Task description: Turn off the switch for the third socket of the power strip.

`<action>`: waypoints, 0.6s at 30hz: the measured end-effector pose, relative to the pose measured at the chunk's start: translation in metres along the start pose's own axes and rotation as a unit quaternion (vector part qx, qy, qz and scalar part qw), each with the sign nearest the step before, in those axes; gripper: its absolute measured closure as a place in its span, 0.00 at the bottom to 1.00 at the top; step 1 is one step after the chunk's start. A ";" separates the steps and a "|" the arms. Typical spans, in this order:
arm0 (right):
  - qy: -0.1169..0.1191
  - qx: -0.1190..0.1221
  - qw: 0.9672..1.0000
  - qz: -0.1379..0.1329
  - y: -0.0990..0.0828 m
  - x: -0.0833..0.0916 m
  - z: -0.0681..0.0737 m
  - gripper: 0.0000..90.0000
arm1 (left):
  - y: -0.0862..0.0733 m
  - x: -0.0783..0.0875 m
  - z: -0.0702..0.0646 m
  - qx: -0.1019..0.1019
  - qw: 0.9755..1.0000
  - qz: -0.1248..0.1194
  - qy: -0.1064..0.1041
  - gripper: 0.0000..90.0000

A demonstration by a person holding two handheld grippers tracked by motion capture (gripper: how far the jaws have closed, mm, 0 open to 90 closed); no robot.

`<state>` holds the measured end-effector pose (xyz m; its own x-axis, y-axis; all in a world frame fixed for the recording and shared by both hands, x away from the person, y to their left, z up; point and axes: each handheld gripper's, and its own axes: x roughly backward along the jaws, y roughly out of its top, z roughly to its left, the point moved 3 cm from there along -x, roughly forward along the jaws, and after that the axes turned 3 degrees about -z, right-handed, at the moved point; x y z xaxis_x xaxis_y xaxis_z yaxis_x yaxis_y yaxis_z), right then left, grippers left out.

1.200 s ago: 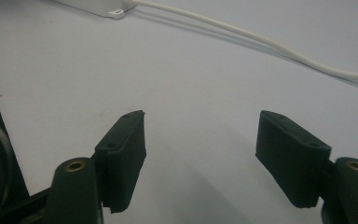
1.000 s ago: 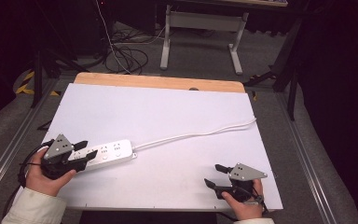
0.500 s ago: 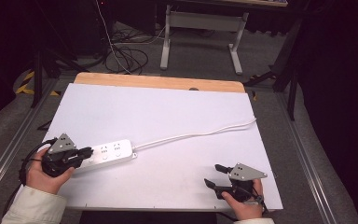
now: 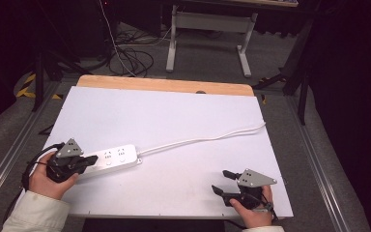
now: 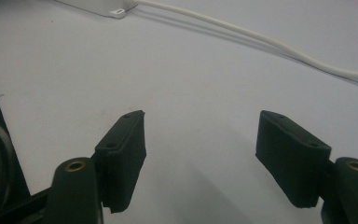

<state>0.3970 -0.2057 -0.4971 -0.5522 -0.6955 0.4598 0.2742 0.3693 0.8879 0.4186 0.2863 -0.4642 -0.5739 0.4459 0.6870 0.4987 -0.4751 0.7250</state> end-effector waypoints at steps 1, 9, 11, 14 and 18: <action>0.000 0.000 1.000 0.000 0.000 0.000 0.000 0.37 | 0.000 -0.001 0.001 -0.004 1.000 0.004 0.001 1.00; 0.000 0.000 1.000 0.000 0.000 0.000 0.000 0.37 | -0.002 -0.007 0.002 -0.002 1.000 0.030 -0.006 1.00; 0.001 0.000 1.000 0.000 0.000 0.000 0.000 0.37 | -0.002 -0.007 0.003 -0.007 0.999 0.033 -0.002 1.00; 0.000 0.000 1.000 0.000 0.000 0.000 0.000 0.37 | -0.003 -0.009 0.002 -0.006 0.999 0.042 -0.002 1.00; 0.001 0.001 1.000 0.000 0.000 0.000 0.000 0.37 | -0.003 -0.009 0.002 -0.004 0.999 0.043 -0.003 1.00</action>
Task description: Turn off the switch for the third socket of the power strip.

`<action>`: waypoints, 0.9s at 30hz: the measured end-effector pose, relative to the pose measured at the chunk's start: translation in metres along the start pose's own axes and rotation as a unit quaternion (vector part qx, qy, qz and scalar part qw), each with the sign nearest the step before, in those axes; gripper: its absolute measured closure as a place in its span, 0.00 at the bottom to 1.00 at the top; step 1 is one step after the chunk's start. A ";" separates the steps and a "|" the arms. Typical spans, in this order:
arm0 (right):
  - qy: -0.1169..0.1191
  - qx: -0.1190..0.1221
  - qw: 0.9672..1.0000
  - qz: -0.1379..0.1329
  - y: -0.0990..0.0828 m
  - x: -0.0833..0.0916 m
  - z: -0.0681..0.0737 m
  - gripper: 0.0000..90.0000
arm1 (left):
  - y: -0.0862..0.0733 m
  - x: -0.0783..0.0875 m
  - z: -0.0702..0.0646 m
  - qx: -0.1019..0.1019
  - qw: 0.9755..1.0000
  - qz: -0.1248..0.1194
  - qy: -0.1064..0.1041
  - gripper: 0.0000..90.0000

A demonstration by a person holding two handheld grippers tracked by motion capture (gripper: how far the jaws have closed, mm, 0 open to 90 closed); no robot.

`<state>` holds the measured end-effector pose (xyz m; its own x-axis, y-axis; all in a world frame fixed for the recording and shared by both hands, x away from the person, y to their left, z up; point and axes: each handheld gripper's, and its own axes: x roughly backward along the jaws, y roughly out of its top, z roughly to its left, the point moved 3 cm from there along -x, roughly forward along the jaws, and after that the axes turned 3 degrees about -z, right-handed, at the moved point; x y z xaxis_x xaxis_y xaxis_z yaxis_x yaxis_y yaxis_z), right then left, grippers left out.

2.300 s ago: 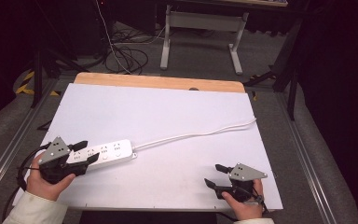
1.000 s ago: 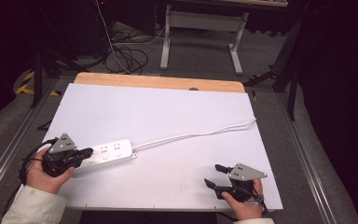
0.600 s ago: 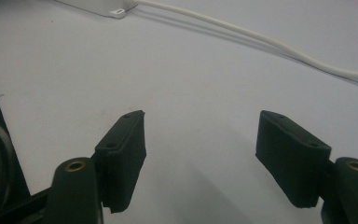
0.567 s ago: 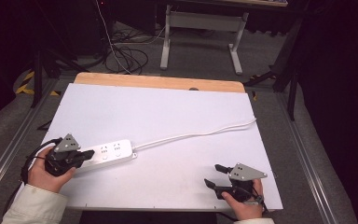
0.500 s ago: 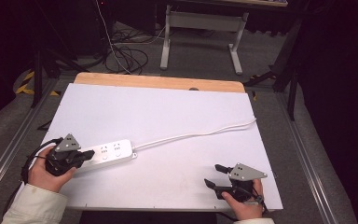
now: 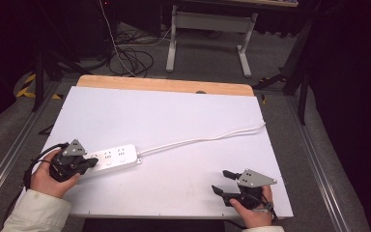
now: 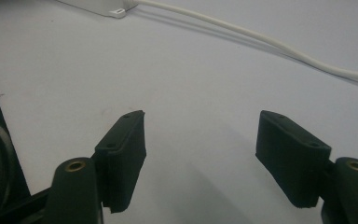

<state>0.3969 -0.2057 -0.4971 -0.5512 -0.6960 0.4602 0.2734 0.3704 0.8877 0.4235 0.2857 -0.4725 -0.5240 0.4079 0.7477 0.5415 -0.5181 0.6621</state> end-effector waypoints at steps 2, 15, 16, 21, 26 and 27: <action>0.000 0.000 1.000 0.000 0.000 0.000 0.000 0.37 | 0.000 0.000 0.000 0.001 1.000 0.000 -0.001 1.00; 0.000 0.001 1.000 0.001 0.000 0.000 0.000 0.37 | -0.001 -0.003 0.000 0.000 1.000 0.002 -0.001 1.00; 0.000 0.001 1.000 0.001 0.000 0.000 0.000 0.37 | -0.001 -0.003 0.000 -0.001 1.000 0.002 -0.001 1.00; -0.001 0.001 1.000 0.001 0.000 0.000 0.000 0.37 | -0.002 -0.003 -0.001 -0.002 1.000 0.003 -0.003 1.00; -0.001 0.001 1.000 0.001 0.000 0.000 0.001 0.37 | -0.002 -0.004 -0.001 -0.002 1.000 -0.002 0.000 1.00; -0.001 0.002 1.000 0.001 0.000 0.000 0.001 0.37 | -0.003 -0.004 -0.001 -0.001 1.000 -0.002 0.001 1.00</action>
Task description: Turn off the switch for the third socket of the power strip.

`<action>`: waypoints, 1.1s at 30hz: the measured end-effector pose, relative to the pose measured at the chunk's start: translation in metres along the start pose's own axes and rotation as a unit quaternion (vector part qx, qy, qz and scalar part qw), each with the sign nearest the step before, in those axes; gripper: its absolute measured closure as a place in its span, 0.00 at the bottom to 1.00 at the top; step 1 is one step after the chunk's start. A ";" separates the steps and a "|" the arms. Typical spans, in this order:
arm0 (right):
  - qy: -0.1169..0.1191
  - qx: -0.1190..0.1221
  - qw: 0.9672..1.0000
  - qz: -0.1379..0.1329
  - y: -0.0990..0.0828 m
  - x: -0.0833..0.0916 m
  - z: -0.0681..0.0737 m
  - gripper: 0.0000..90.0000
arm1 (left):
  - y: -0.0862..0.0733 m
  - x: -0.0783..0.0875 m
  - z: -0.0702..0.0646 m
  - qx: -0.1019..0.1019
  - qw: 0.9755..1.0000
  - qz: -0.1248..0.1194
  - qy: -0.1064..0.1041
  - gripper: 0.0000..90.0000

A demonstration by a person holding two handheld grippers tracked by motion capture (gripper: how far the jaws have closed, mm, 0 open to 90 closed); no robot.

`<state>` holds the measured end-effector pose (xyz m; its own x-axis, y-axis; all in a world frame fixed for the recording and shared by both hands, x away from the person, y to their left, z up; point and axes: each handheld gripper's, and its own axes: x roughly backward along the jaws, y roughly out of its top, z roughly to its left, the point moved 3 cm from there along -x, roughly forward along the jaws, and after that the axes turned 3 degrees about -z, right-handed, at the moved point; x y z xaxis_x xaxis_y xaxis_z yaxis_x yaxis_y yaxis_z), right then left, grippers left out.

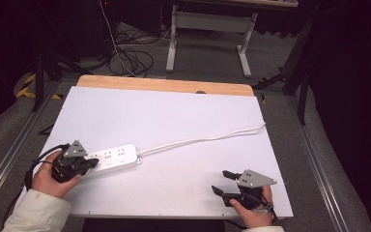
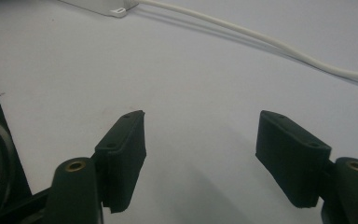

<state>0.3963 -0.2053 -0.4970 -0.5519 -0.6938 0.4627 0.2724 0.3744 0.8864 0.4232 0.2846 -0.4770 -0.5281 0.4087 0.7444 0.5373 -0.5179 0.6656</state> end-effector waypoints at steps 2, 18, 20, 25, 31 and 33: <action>0.000 0.000 1.000 0.000 0.000 0.000 0.000 0.37 | 0.000 0.000 0.000 0.001 1.000 0.000 -0.001 1.00; 0.001 0.000 1.000 0.000 0.000 0.000 0.000 0.37 | -0.001 0.000 -0.004 0.001 1.000 -0.002 0.016 1.00; 0.001 -0.001 1.000 0.000 0.000 0.000 0.000 0.37 | -0.001 0.000 -0.003 0.000 1.000 -0.005 0.020 1.00; 0.002 -0.001 1.000 0.002 -0.001 -0.001 0.000 0.37 | -0.002 -0.001 -0.006 -0.002 1.000 -0.007 0.028 1.00; 0.002 -0.003 1.000 0.002 -0.001 -0.001 0.000 0.37 | -0.003 0.001 -0.007 0.000 1.000 -0.007 0.025 1.00; 0.003 -0.003 1.000 0.003 -0.001 -0.002 0.000 0.37 | -0.004 0.000 -0.007 0.004 1.000 -0.006 0.021 1.00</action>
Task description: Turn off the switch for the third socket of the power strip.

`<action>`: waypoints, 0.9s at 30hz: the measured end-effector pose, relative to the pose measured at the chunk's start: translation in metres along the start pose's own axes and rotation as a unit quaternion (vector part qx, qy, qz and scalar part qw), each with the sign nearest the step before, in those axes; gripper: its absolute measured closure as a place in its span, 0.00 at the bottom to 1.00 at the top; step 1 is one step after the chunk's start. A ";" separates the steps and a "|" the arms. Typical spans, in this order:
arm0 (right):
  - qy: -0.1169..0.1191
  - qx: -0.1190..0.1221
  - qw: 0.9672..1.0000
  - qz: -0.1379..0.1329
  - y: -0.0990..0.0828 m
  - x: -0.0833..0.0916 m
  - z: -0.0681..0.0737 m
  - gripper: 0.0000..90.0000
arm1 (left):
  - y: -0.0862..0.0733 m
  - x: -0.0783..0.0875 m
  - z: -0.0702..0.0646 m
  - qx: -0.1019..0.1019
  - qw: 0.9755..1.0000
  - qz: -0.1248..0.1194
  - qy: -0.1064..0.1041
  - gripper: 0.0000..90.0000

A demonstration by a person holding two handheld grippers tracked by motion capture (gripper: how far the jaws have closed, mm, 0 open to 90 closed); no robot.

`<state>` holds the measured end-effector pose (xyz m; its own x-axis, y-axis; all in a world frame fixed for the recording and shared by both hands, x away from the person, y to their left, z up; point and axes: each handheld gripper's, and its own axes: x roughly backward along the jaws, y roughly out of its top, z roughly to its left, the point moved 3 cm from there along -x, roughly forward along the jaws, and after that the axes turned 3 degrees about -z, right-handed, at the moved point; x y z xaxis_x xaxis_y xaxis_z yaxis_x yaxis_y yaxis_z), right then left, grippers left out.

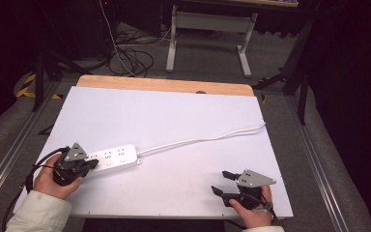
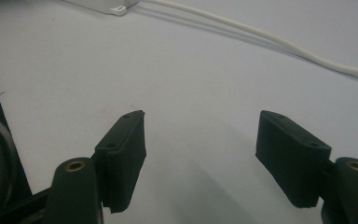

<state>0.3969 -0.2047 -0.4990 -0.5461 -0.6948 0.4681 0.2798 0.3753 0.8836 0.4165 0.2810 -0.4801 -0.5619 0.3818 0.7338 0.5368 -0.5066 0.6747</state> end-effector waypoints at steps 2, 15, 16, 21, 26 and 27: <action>0.000 0.001 1.000 0.000 0.000 0.000 0.000 0.37 | 0.000 0.000 0.000 0.000 1.000 -0.001 0.000 1.00; -0.002 0.000 1.000 0.001 0.000 0.000 0.000 0.37 | 0.005 0.003 -0.004 -0.013 1.000 0.003 0.015 1.00; -0.003 0.000 1.000 0.000 0.000 0.000 0.000 0.37 | 0.004 0.004 -0.004 -0.006 1.000 0.000 0.014 1.00; -0.003 0.001 1.000 -0.001 0.000 0.001 0.000 0.37 | 0.008 0.015 -0.003 0.008 0.999 -0.039 0.001 0.99; -0.004 0.001 1.000 -0.001 0.000 0.001 0.000 0.37 | 0.011 0.022 -0.004 0.006 0.999 -0.051 0.003 0.97; -0.004 0.001 1.000 -0.002 0.000 0.001 0.000 0.37 | 0.011 0.022 -0.004 0.009 0.999 -0.053 0.001 0.97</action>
<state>0.3966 -0.2059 -0.4979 -0.5534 -0.6909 0.4652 0.2766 0.3744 0.8851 0.4070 0.2806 -0.4569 -0.6182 0.4308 0.6575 0.4846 -0.4497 0.7503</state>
